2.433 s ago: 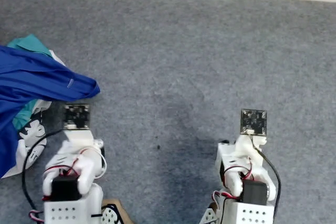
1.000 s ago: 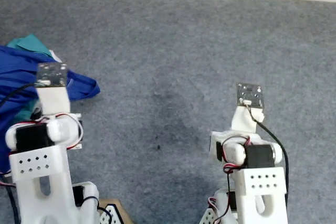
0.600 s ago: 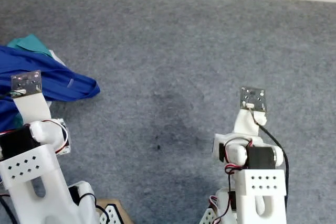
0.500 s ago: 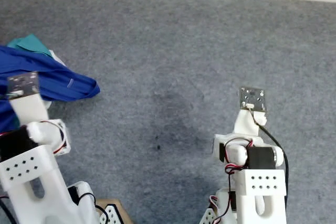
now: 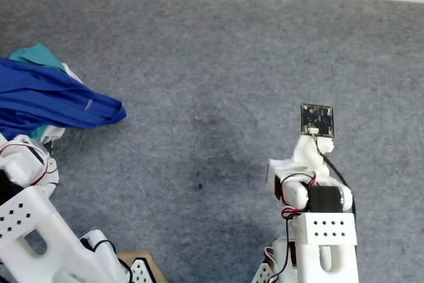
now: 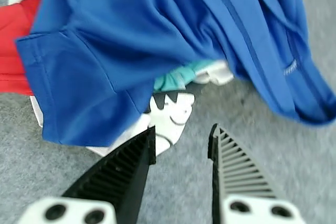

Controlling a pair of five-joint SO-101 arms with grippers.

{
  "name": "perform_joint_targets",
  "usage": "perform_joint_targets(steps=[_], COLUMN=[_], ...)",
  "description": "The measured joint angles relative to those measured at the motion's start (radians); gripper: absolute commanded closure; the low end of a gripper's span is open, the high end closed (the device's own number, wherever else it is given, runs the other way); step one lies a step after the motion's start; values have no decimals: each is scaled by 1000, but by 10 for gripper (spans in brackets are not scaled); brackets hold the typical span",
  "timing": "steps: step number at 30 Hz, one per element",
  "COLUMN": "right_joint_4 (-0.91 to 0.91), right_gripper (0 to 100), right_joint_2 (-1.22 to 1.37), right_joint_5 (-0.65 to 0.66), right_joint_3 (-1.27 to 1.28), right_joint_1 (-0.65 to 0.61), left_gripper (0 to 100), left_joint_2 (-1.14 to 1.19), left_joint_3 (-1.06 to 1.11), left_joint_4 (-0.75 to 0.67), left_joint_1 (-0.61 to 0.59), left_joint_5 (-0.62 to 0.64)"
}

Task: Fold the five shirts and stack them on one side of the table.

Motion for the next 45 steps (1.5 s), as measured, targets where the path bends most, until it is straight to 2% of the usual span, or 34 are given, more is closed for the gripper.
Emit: perform_joint_targets(steps=[5,11,16,23,29,34,37,42,45], right_joint_4=[-140,-157,-120,-97,-253,-377,-393,-402,-433], right_gripper=[900,902,903,904,904,904,904,904,904], right_joint_2=[0,0,17,330,652,853,931,1020,1063], right_joint_5=[0,0,0,0,0,0,0,0,0], right_joint_3=[61,38,-92,-324,-434,-491,-554,-611,-611], right_joint_1=[-32,-55,-112,-172,-186,-235,-253,-265,-269], left_gripper=[816,818,818,816,815,815,815,815,815], left_joint_2=[140,404,563,628,641,701,804,1033,1142], left_joint_3=[-8,-161,-328,-511,-585,-617,-684,-875,-982], left_joint_4=[-68,-101,-103,-104,-124,-207,-207,-206,-126], left_joint_1=[5,12,-25,-132,-232,-218,-193,-192,-196], left_joint_5=[72,150,195,201,201,201,206,284,302])
